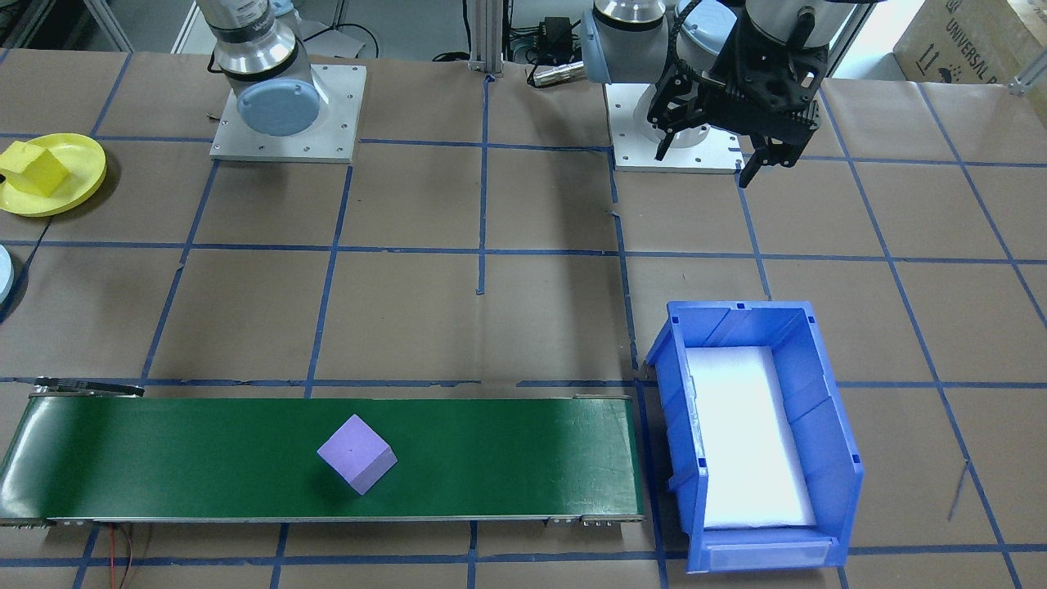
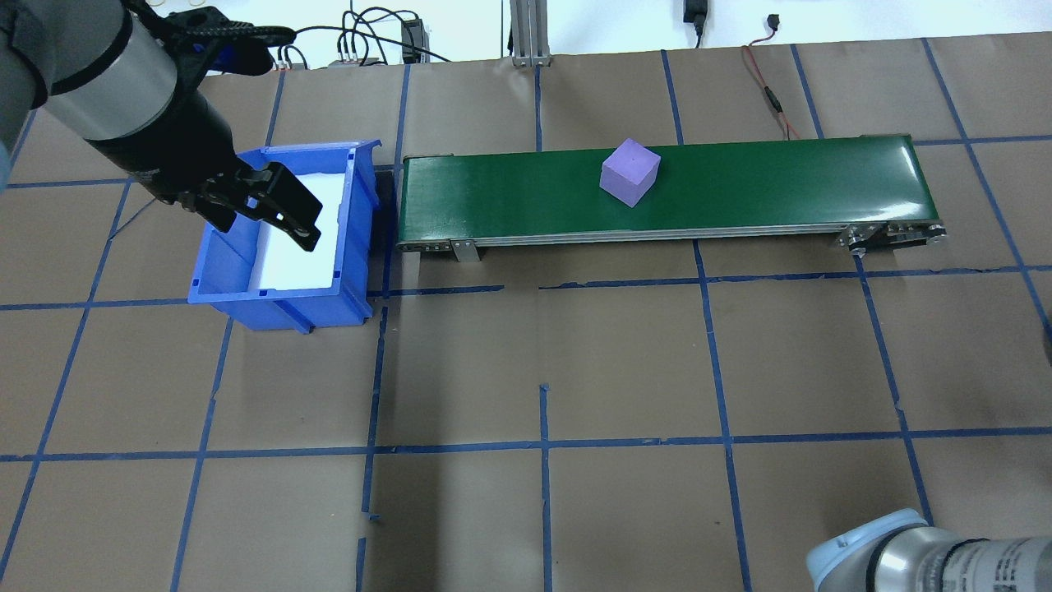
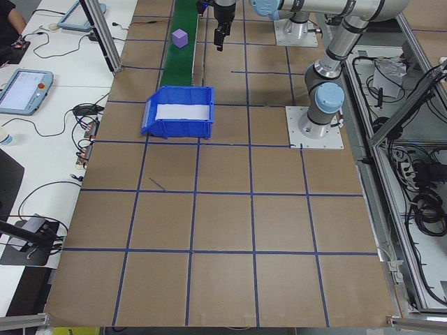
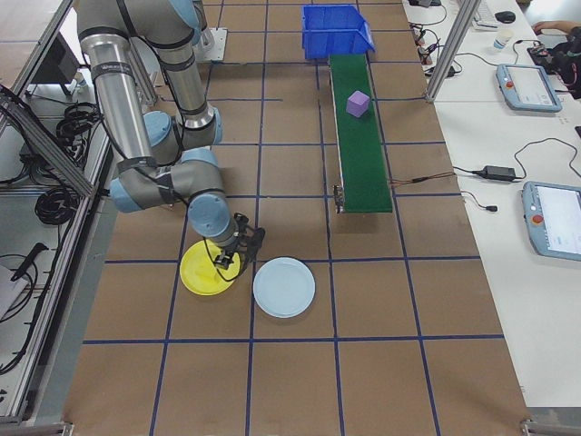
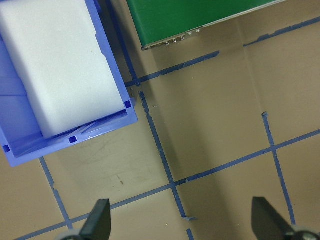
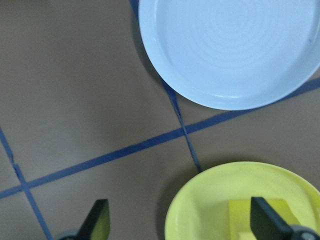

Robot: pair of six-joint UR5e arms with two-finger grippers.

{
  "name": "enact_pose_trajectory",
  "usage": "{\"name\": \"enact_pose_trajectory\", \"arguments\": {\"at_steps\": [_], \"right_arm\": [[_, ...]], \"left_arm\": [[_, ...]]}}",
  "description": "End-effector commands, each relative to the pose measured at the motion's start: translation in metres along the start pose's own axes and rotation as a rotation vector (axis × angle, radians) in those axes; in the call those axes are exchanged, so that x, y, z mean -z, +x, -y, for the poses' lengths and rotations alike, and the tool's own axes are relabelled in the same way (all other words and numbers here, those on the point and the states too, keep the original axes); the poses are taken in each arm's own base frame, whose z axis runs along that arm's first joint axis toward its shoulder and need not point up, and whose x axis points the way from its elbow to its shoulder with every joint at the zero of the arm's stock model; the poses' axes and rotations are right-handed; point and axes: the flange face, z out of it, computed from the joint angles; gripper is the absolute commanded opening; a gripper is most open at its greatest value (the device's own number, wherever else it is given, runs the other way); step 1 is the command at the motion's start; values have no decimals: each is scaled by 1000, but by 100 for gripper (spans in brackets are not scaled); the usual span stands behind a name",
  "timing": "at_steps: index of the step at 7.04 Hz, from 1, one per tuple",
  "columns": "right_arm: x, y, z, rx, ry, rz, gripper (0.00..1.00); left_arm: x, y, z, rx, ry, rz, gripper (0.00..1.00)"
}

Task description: Move block left to right into plate

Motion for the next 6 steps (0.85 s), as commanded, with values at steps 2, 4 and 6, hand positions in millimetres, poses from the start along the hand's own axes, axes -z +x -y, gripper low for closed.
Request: {"name": "enact_pose_trajectory", "arguments": {"at_steps": [2, 4, 6], "right_arm": [[30, -250, 108, 70, 76, 51, 100], [-12, -342, 157, 123, 95, 116, 100], [-26, -370, 178, 95, 126, 283, 100]], "left_arm": [[2, 0, -1, 39, 5, 4, 100], [10, 1, 0, 229, 21, 8, 100], [0, -6, -2, 238, -13, 4, 100]]}}
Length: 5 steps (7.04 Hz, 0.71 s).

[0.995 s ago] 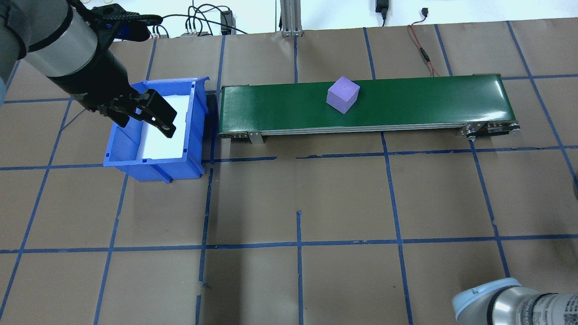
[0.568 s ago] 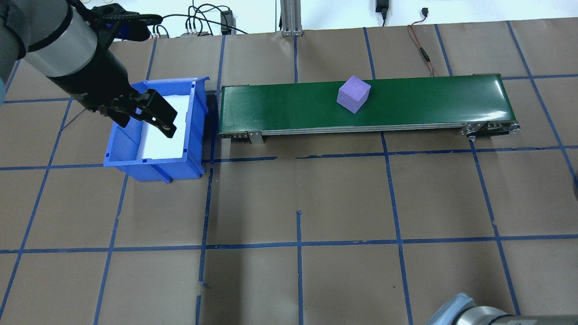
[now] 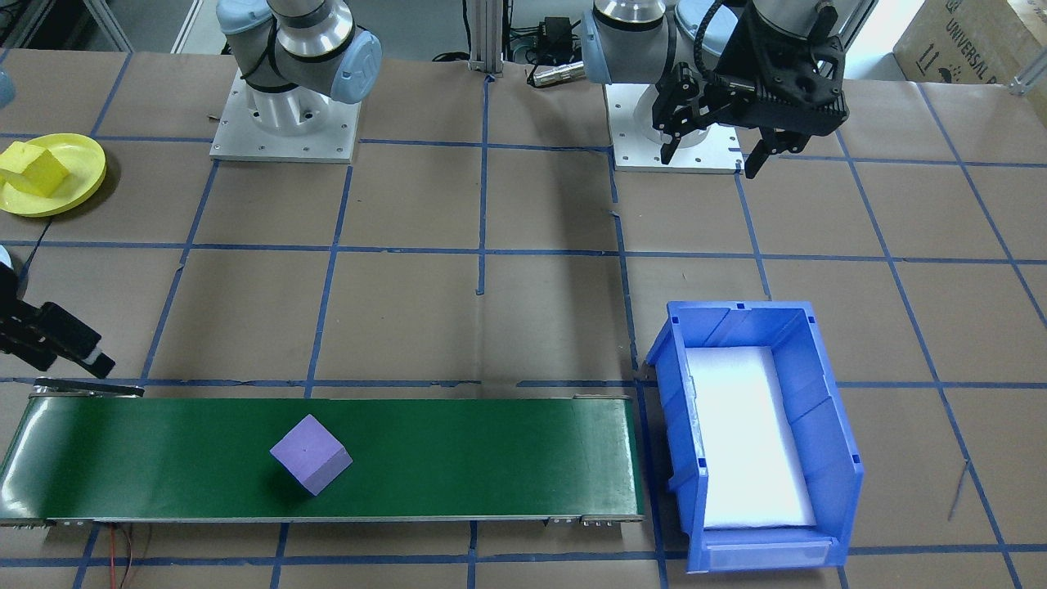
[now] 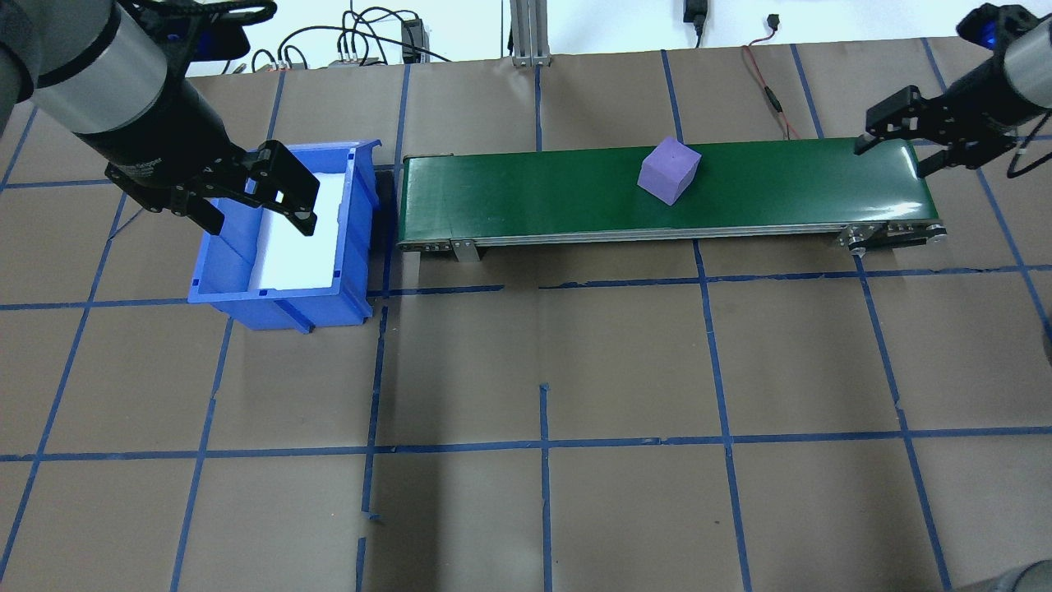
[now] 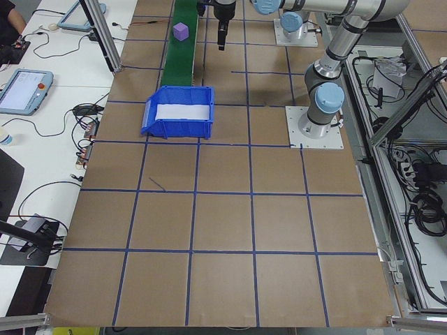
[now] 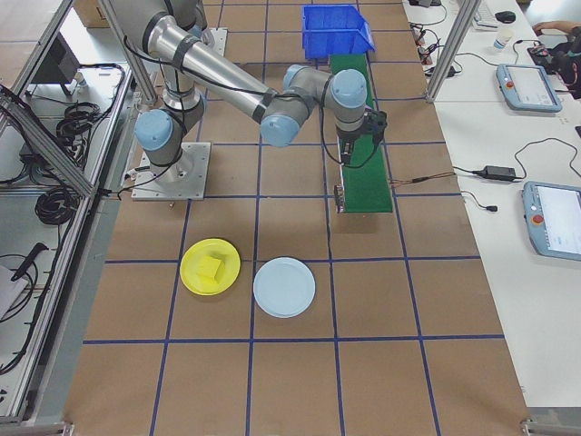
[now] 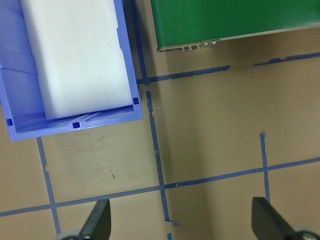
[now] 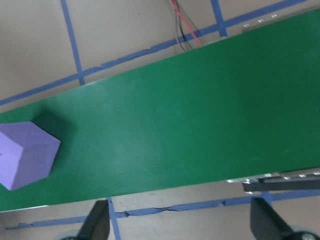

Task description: Move block left to right into plate

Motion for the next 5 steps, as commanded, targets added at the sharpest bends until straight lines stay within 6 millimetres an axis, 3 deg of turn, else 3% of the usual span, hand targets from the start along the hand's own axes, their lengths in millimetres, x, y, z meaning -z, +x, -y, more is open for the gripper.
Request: {"name": "enact_pose_trajectory", "arguments": {"at_steps": [1, 2, 4, 5], "right_arm": [[-34, -18, 19, -11, 24, 166, 100], [-46, -31, 22, 19, 32, 181, 100], [-82, -19, 32, 20, 28, 190, 100], [-91, -25, 37, 75, 74, 196, 100]], "left_arm": [[-7, -4, 1, 16, -29, 4, 100], [-6, -5, 3, 27, -18, 4, 100], [-3, -5, 4, 32, 4, 15, 100], [-3, -10, 3, 77, -2, 77, 100]]}}
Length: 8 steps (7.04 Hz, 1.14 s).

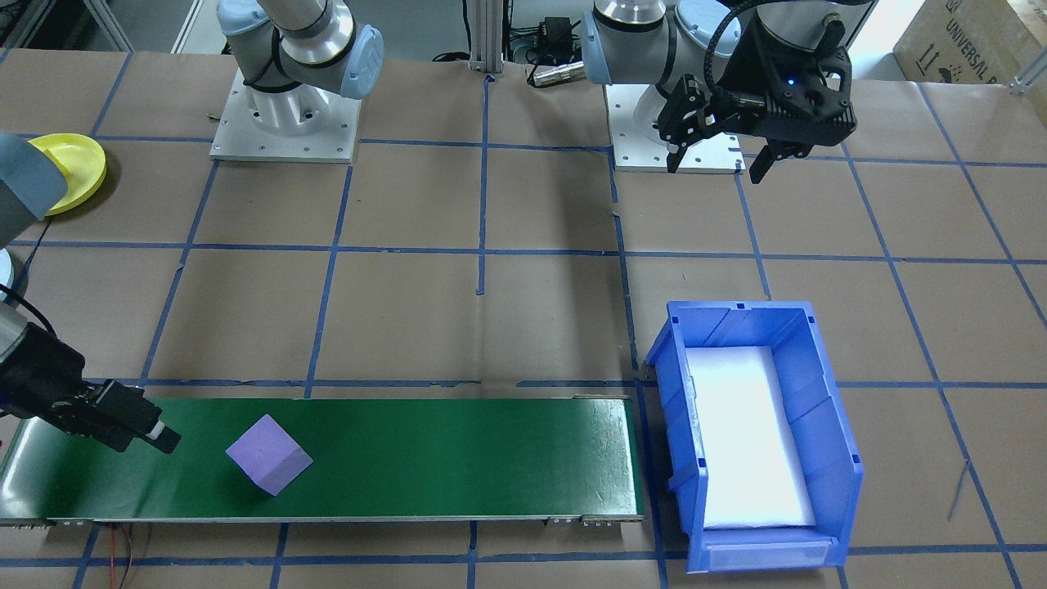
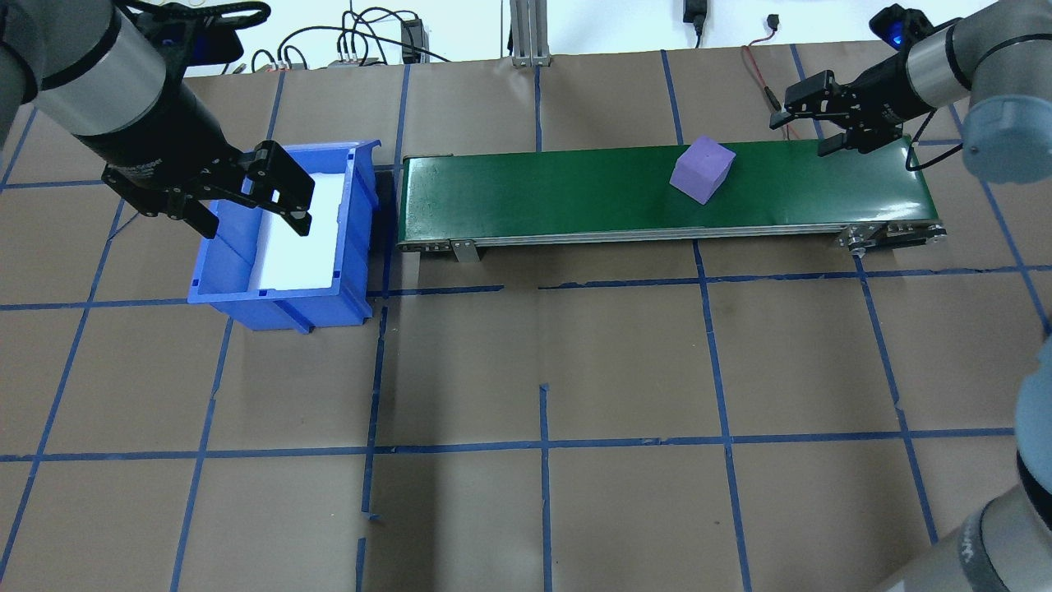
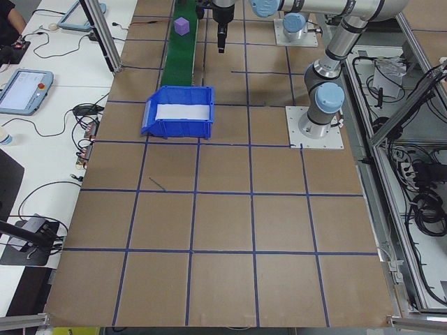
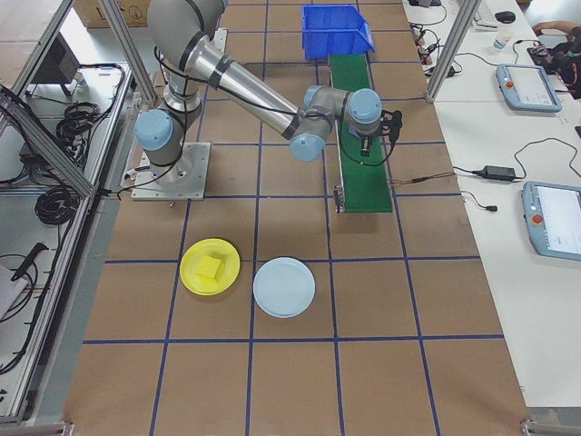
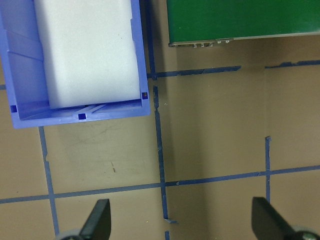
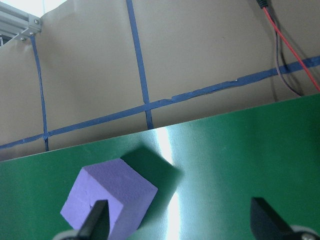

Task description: Move block left to right into plate

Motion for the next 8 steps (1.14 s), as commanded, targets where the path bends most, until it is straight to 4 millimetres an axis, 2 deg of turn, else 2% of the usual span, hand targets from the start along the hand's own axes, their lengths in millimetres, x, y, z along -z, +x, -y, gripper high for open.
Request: {"name": "enact_pose_trajectory", "arguments": {"at_steps": [1, 3, 6, 7, 8], "right_arm": [[-26, -6, 4, 99, 17, 11, 100], [-34, -6, 5, 123, 14, 19, 100], [-44, -12, -1, 18, -7, 16, 100], [-47, -20, -3, -46, -14, 16, 100], [-55, -25, -8, -37, -30, -2, 100]], "left_arm": [[0, -11, -1, 55, -8, 126, 100], [-1, -11, -2, 61, -14, 119, 100], [-2, -10, -1, 66, -11, 113, 100], [-3, -8, 0, 89, -10, 84, 100], [-6, -7, 2, 91, -16, 79, 100]]}}
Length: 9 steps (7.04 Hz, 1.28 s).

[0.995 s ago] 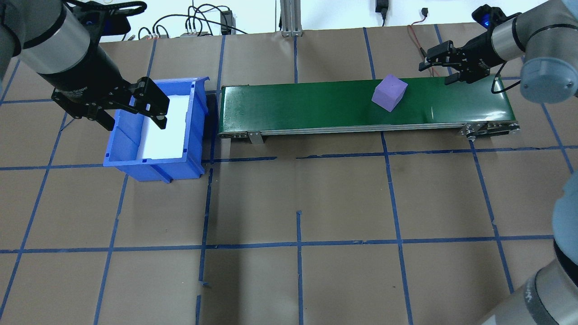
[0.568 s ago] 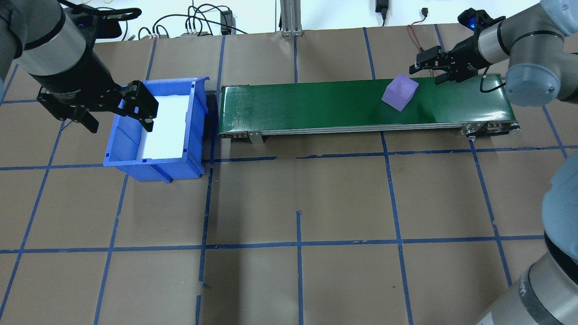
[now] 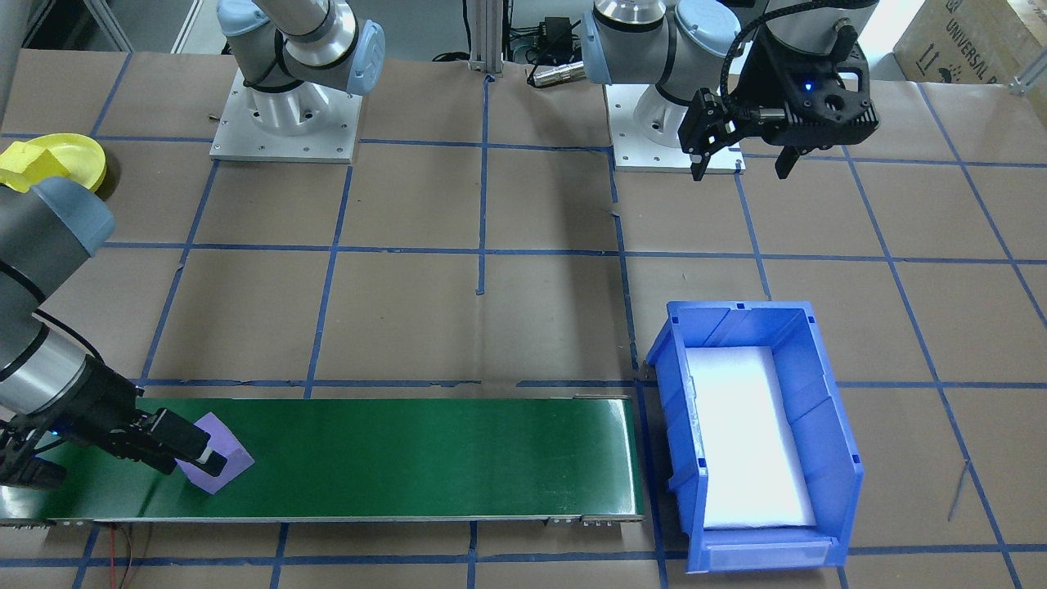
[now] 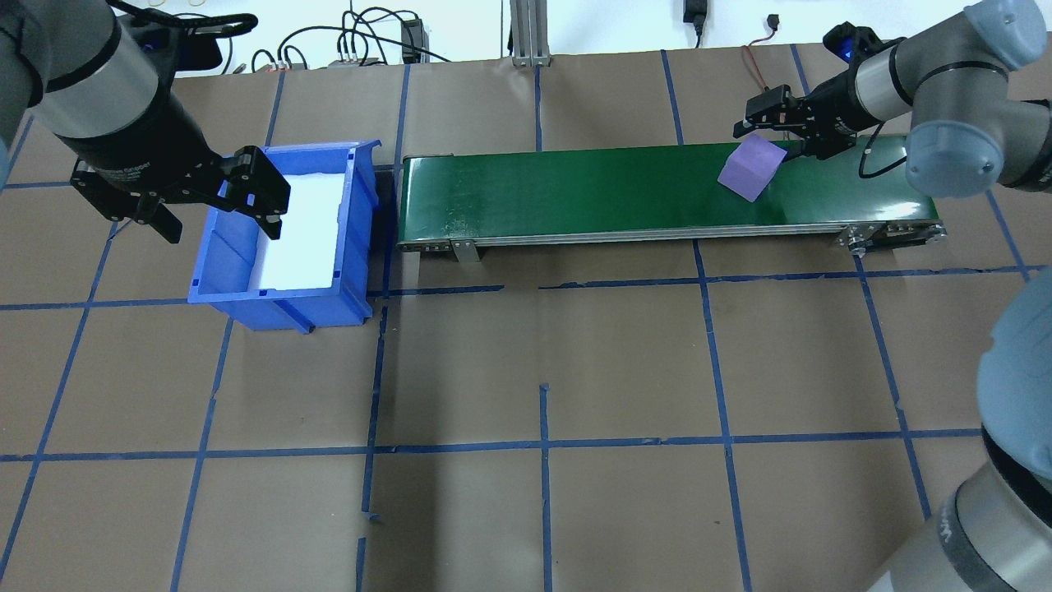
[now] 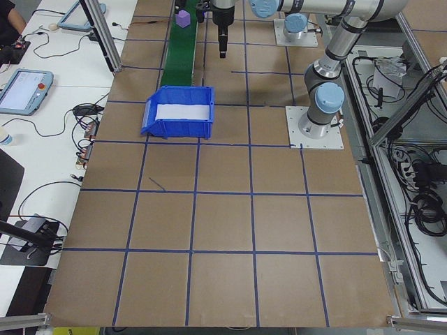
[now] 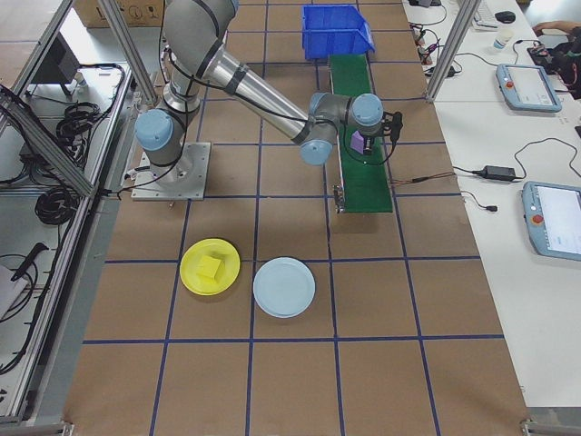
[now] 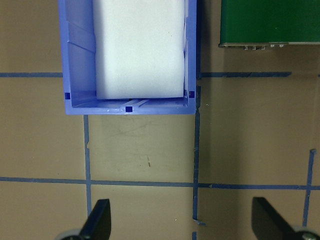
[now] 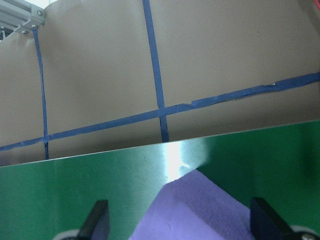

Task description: Move block left to right into plate

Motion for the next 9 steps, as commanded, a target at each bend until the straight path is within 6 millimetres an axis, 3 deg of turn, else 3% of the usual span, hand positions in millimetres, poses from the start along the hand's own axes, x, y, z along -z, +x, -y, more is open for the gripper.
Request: {"name": "enact_pose_trajectory", "arguments": {"at_steps": [1, 4, 7, 8, 9], "right_arm": [[-8, -1, -10, -13, -23, -71, 100], [-16, 16, -24, 41, -63, -183, 100], [-2, 18, -23, 132, -61, -254, 97], [7, 22, -19, 199, -70, -334, 95], [8, 23, -23, 324, -100, -355, 99]], "left_arm": [[-4, 1, 4, 8, -8, -13, 100], [-6, 1, 4, 8, -13, -14, 100], [-6, 1, 4, 8, -14, -14, 100], [-6, 1, 4, 8, -14, -14, 100], [-6, 1, 4, 8, -14, -14, 100]]}}
